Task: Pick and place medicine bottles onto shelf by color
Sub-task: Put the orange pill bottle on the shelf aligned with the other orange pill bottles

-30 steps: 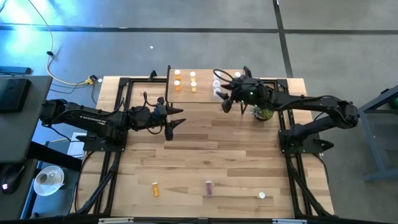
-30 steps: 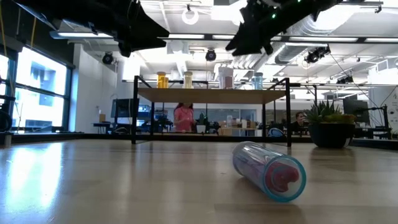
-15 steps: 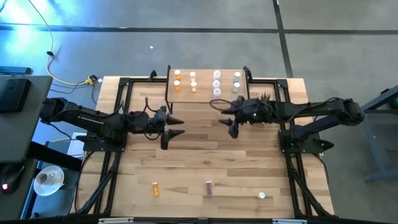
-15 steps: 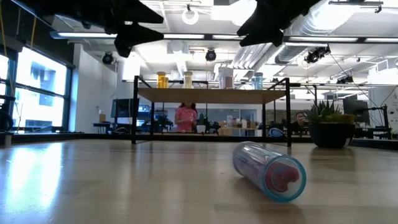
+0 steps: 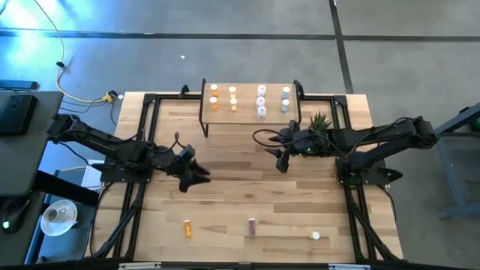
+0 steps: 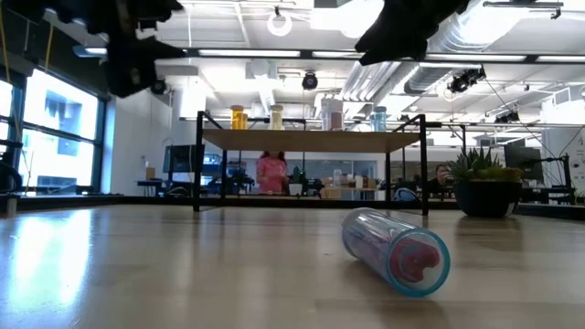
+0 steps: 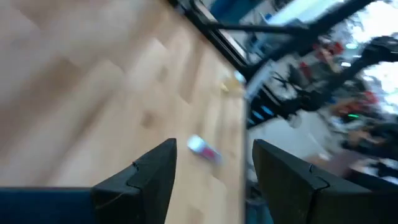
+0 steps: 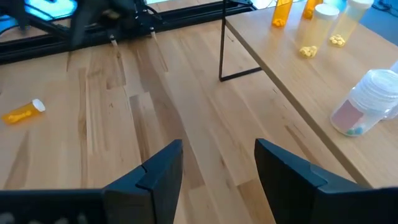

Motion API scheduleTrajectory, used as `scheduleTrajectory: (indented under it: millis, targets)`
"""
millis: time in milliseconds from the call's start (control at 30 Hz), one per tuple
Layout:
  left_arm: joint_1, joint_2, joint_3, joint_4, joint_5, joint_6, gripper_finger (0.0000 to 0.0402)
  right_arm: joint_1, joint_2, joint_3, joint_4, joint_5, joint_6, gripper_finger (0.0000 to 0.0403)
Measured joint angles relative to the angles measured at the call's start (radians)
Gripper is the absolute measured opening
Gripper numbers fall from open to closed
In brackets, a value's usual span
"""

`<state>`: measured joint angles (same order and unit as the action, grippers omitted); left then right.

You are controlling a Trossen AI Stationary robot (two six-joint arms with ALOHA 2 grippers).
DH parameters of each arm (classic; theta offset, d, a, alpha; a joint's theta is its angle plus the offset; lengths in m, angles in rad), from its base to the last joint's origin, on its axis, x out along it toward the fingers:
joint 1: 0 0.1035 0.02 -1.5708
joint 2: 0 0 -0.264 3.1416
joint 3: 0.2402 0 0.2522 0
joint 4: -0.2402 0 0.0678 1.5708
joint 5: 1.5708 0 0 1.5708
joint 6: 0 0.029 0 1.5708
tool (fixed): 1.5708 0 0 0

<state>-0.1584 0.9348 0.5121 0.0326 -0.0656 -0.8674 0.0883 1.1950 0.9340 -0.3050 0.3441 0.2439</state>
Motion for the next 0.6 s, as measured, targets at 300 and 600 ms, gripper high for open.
scheduleTrajectory:
  millis: [300, 600]
  targets:
    - [-0.135, -0.001, 0.000, 0.118, 0.090, -0.193, 0.0192, 0.000, 0.000, 0.000, -0.002, 0.002, 0.030, 0.0190]
    - [-0.237, -0.001, 0.000, 0.385, 0.111, -0.249, 0.0185, 0.000, 0.000, 0.000, -0.002, 0.002, 0.070, 0.0190]
